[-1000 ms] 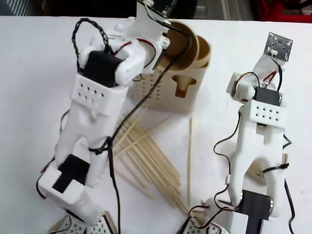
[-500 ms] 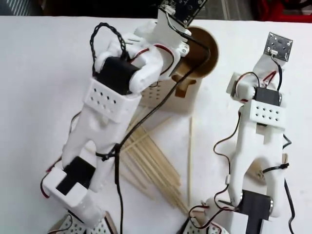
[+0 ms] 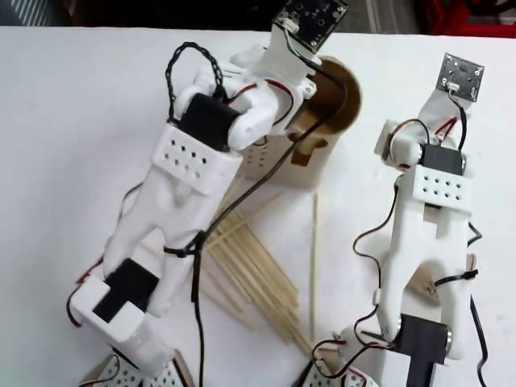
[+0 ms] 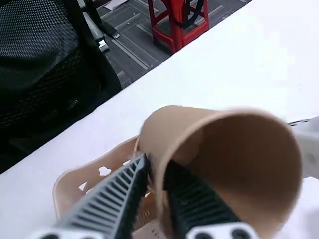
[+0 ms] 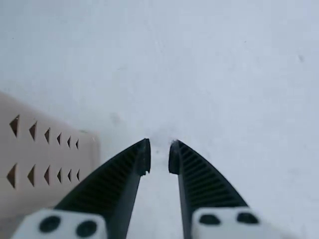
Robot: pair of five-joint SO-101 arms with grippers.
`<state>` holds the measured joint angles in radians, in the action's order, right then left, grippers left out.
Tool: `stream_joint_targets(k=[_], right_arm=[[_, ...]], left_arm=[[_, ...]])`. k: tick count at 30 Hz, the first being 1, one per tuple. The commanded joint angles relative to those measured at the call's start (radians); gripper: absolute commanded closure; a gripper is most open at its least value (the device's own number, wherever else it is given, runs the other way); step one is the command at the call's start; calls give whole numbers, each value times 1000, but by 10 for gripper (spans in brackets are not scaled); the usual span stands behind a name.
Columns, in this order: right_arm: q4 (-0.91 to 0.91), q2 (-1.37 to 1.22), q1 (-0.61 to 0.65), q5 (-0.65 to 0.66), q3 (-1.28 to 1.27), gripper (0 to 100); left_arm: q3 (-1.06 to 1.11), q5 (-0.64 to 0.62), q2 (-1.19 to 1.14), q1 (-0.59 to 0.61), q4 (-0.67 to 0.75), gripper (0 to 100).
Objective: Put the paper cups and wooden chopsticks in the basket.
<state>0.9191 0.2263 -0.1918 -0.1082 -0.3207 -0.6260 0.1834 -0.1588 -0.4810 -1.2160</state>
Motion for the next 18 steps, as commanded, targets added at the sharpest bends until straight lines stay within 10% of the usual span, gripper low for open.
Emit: stream_joint_targets(k=[1, 18], right_arm=[[-12, 25, -7, 0, 6, 925], [-12, 25, -5, 0, 6, 925]], left_arm=[[-5, -17, 15, 4, 26, 805], [5, -55, 7, 90, 206, 793]])
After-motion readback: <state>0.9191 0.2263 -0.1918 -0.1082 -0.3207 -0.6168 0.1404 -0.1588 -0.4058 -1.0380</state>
